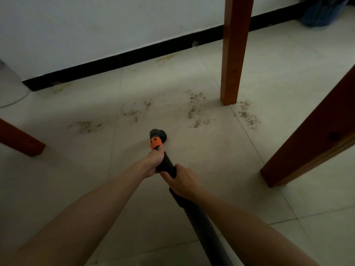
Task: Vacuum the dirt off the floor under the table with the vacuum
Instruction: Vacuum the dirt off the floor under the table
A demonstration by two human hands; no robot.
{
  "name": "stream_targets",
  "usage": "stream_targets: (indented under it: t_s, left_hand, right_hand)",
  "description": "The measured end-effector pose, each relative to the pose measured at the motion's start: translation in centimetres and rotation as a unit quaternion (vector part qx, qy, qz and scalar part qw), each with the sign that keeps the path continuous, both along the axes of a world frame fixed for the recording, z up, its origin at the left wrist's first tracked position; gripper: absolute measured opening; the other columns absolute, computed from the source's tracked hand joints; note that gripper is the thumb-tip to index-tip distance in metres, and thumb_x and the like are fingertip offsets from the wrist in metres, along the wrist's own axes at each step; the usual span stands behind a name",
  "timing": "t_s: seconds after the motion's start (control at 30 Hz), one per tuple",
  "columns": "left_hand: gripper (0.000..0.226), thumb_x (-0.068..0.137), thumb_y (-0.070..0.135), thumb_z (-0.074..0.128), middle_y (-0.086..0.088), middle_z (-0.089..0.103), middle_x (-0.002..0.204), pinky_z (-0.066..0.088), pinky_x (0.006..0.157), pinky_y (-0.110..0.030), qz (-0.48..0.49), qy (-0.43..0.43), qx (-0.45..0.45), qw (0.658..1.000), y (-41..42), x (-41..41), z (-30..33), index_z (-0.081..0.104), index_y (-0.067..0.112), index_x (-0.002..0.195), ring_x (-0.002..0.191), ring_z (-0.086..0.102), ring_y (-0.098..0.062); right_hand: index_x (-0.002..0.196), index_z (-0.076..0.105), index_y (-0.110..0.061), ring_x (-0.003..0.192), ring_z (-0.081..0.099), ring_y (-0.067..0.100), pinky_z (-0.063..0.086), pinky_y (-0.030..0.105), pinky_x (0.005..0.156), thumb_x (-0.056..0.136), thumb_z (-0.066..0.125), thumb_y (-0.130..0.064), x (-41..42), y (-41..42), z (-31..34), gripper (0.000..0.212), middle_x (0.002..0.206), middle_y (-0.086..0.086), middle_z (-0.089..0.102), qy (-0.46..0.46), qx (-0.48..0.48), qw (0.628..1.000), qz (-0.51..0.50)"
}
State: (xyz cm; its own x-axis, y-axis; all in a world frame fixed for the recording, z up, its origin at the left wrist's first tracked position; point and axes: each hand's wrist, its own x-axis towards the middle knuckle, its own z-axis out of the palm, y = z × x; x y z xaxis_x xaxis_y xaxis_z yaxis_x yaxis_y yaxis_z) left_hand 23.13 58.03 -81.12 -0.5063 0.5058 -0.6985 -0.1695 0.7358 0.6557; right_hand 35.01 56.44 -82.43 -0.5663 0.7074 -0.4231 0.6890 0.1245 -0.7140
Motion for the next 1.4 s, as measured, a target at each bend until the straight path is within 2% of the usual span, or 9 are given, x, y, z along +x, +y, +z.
stream_targets:
  t_s: [0.1, 0.2, 0.33, 0.43, 0.57, 0.7, 0.83, 1.13, 1.4]
  left_hand:
    - [0.046, 0.103, 0.034, 0.026, -0.013, 0.05, 0.103, 0.045, 0.081, -0.037, -0.006, -0.007, -0.004, 1.0, 1.0, 0.6, -0.3, 0.033, 0.001, 0.134, 0.095, 0.055, -0.03]
    - [0.05, 0.102, 0.038, 0.026, -0.018, 0.052, 0.113, 0.046, 0.079, -0.037, -0.021, -0.007, 0.001, 1.0, 2.3, 0.5, -0.7, 0.033, 0.001, 0.136, 0.095, 0.054, -0.029]
    - [0.056, 0.101, 0.041, 0.026, -0.021, 0.052, 0.121, 0.046, 0.095, -0.041, -0.052, 0.001, -0.001, 0.999, 3.7, 0.7, -1.3, 0.036, -0.003, 0.133, 0.106, 0.055, -0.034]
    - [0.054, 0.101, 0.041, 0.026, -0.021, 0.052, 0.113, 0.046, 0.097, -0.042, -0.069, -0.009, 0.009, 0.998, 4.7, 1.1, -1.5, 0.036, -0.003, 0.13, 0.102, 0.055, -0.033]
    - [0.054, 0.101, 0.042, 0.026, -0.019, 0.051, 0.118, 0.045, 0.098, -0.043, -0.082, -0.024, 0.016, 0.996, 5.6, 1.7, -1.7, 0.035, -0.002, 0.132, 0.107, 0.054, -0.033]
    - [0.053, 0.101, 0.042, 0.028, -0.014, 0.051, 0.104, 0.047, 0.085, -0.038, -0.056, 0.019, 0.012, 0.998, 5.6, 0.6, -2.1, 0.04, -0.001, 0.13, 0.093, 0.053, -0.028]
    - [0.051, 0.101, 0.041, 0.028, -0.016, 0.053, 0.104, 0.042, 0.075, -0.033, -0.032, 0.082, -0.006, 0.996, 5.1, -2.0, -2.1, 0.043, -0.001, 0.127, 0.088, 0.051, -0.026]
    - [0.055, 0.1, 0.043, 0.028, -0.019, 0.054, 0.119, 0.046, 0.086, -0.037, -0.04, 0.113, -0.01, 0.993, 5.8, -4.7, -3.0, 0.038, -0.001, 0.132, 0.105, 0.055, -0.032]
    - [0.054, 0.1, 0.042, 0.031, -0.013, 0.051, 0.097, 0.044, 0.08, -0.035, -0.082, 0.099, 0.008, 0.992, 9.0, -3.2, -2.6, 0.041, -0.003, 0.129, 0.09, 0.051, -0.027]
  right_hand:
    - [0.102, 0.05, -0.011, 0.081, 0.062, 0.028, 0.046, 0.032, 0.067, 0.094, 0.045, -0.051, 0.6, 1.0, -0.4, 0.041, 0.095, 0.011, 0.063, -0.012, 0.01, 1.0, -0.001]
    - [0.094, 0.045, -0.014, 0.075, 0.058, 0.025, 0.042, 0.03, 0.062, 0.094, 0.046, -0.05, 0.7, 1.9, -0.7, 0.036, 0.088, 0.009, 0.059, -0.014, 0.032, 0.999, -0.014]
    - [0.094, 0.045, -0.015, 0.067, 0.053, 0.018, 0.039, 0.027, 0.056, 0.094, 0.047, -0.049, 0.7, 2.5, -0.8, 0.034, 0.077, 0.001, 0.054, -0.005, 0.028, 0.998, -0.056]
    - [0.094, 0.046, -0.017, 0.059, 0.048, 0.008, 0.035, 0.02, 0.05, 0.094, 0.05, -0.048, 1.2, 3.0, -1.1, 0.03, 0.07, -0.005, 0.049, 0.01, 0.021, 0.995, -0.092]
    - [0.1, 0.05, -0.015, 0.071, 0.056, 0.014, 0.045, 0.023, 0.059, 0.092, 0.053, -0.045, 1.5, 3.4, -1.7, 0.031, 0.082, 0.001, 0.057, 0.004, 0.007, 0.994, -0.107]
    - [0.094, 0.05, -0.016, 0.059, 0.052, 0.006, 0.043, 0.017, 0.052, 0.091, 0.057, -0.043, 0.3, 2.9, -2.3, 0.028, 0.072, -0.004, 0.054, 0.02, -0.013, 0.993, -0.112]
    - [0.091, 0.05, -0.017, 0.059, 0.049, 0.006, 0.04, 0.019, 0.052, 0.092, 0.054, -0.045, -2.4, 2.9, -2.0, 0.027, 0.069, -0.005, 0.052, 0.058, -0.02, 0.993, -0.096]
    - [0.093, 0.052, -0.016, 0.082, 0.065, 0.024, 0.054, 0.038, 0.077, 0.09, 0.052, -0.049, -4.7, 3.9, -3.1, 0.033, 0.088, 0.007, 0.064, 0.084, -0.062, 0.991, -0.09]
    - [0.09, 0.052, -0.016, 0.064, 0.054, 0.016, 0.042, 0.028, 0.058, 0.091, 0.05, -0.051, -4.6, 5.1, -3.2, 0.035, 0.072, 0.0, 0.054, 0.079, -0.003, 0.98, -0.185]
